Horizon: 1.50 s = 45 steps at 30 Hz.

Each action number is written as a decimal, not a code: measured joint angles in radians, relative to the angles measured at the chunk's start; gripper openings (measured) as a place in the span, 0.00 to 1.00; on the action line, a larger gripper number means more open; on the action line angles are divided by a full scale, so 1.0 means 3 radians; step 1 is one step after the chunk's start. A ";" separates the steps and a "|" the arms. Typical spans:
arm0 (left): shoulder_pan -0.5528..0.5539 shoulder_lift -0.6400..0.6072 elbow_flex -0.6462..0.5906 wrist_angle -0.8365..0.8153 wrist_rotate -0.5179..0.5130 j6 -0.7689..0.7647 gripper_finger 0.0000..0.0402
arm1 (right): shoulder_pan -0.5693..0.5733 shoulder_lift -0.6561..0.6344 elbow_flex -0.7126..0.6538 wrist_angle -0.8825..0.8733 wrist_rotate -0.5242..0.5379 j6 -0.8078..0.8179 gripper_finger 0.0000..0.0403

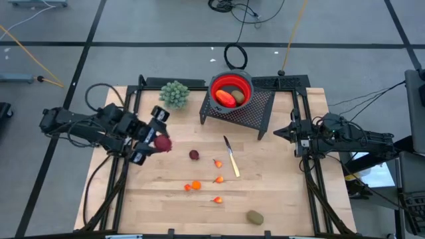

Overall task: Pick & Place Fruit
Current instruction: Put the red pomegranate into the red strainer bowl on the shelf

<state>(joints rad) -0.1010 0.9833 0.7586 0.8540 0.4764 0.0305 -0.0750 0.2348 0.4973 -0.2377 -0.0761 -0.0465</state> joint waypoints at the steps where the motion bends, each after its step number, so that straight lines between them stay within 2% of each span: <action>1: -0.0013 0.0000 0.0000 0.0038 0.0076 0.0069 0.49 | 0.0000 0.0000 0.0000 0.0001 0.0001 0.0000 0.01; 8: -0.0090 0.0001 0.0000 0.0137 0.0477 0.0484 0.46 | 0.0000 0.0000 0.0000 0.0001 0.0000 0.0001 0.01; 17: -0.0147 0.0001 0.0000 0.0147 0.0474 0.0524 0.48 | 0.0000 0.0000 0.0000 0.0001 0.0000 0.0021 0.01; 21: -0.0214 0.0002 0.0000 0.0482 0.0169 0.0332 0.48 | 0.0000 0.0000 0.0000 0.0000 -0.0001 0.0025 0.01; 27: -0.0313 0.0004 0.0000 0.0934 -0.0539 0.0052 0.49 | 0.0000 0.0000 0.0000 -0.0001 0.0000 0.0026 0.01; 34: -0.0436 0.0001 0.0000 0.1448 -0.1069 0.0074 0.49 | 0.0000 0.0000 0.0000 0.0000 0.0000 0.0027 0.01; 38: -0.0475 0.0000 0.0000 0.1587 -0.1219 0.0193 0.49 | 0.0000 0.0000 0.0000 -0.0001 0.0000 0.0027 0.01; 45: -0.0504 0.0000 0.0000 0.1606 -0.1227 0.0310 0.49 | 0.0000 0.0000 0.0000 0.0000 -0.0001 0.0026 0.01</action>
<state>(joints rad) -0.2523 0.9833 0.7586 1.3357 0.1081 0.1234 -0.0750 0.2348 0.4973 -0.2376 -0.0763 -0.0387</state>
